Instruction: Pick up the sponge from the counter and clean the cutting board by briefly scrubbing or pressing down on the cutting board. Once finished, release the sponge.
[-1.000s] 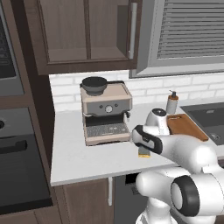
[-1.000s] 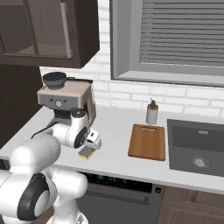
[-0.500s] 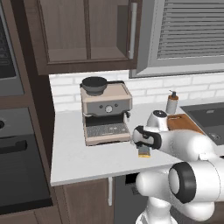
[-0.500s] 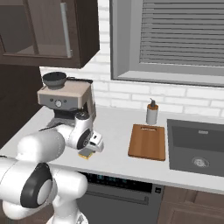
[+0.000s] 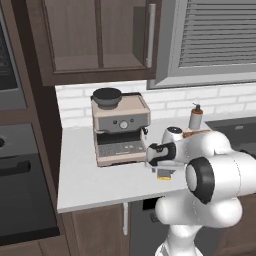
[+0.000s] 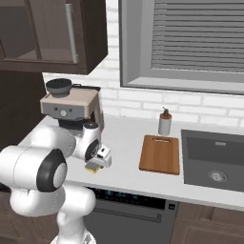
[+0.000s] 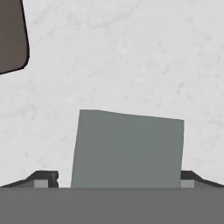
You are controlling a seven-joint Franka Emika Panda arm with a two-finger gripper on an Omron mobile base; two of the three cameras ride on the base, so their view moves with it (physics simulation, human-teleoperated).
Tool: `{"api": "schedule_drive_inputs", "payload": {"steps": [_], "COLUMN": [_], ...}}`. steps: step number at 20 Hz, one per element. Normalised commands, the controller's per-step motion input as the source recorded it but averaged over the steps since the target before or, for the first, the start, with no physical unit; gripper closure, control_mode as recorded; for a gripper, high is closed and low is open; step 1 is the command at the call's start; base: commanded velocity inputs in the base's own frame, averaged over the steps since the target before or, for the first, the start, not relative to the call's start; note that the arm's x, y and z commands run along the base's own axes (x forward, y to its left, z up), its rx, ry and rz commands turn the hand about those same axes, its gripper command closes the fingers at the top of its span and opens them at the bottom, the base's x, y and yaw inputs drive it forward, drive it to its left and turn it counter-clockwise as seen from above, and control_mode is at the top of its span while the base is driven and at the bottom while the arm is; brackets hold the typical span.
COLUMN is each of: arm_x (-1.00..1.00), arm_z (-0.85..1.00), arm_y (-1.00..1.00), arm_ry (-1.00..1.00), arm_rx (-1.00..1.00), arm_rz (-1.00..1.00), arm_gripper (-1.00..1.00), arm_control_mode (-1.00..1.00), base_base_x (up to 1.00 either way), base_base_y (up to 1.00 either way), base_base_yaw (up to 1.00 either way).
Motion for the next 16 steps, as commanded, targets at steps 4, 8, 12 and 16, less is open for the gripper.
{"api": "schedule_drive_inputs", "payload": {"steps": [4,8,12,16], "arm_x": [-0.33,-0.9,-0.82,-0.31], "arm_z": [-0.71,-0.31,-0.02,0.16], "arm_y": [0.23,0.0,-0.22,-0.38], "arm_ry": [-0.11,-0.27,-0.29,-0.27], "arm_rx": [-0.01,0.0,0.0,-0.03], "arm_rz": [-0.01,-0.04,0.0,0.0], "arm_gripper": [1.0,1.0,1.0,1.0], "arm_control_mode": [-1.0,-1.0,-1.0,-1.0], "base_base_x": [0.0,0.0,0.0,0.0], "base_base_y": [0.0,0.0,0.0,0.0], "base_base_yaw": [0.0,0.0,0.0,0.0]}}
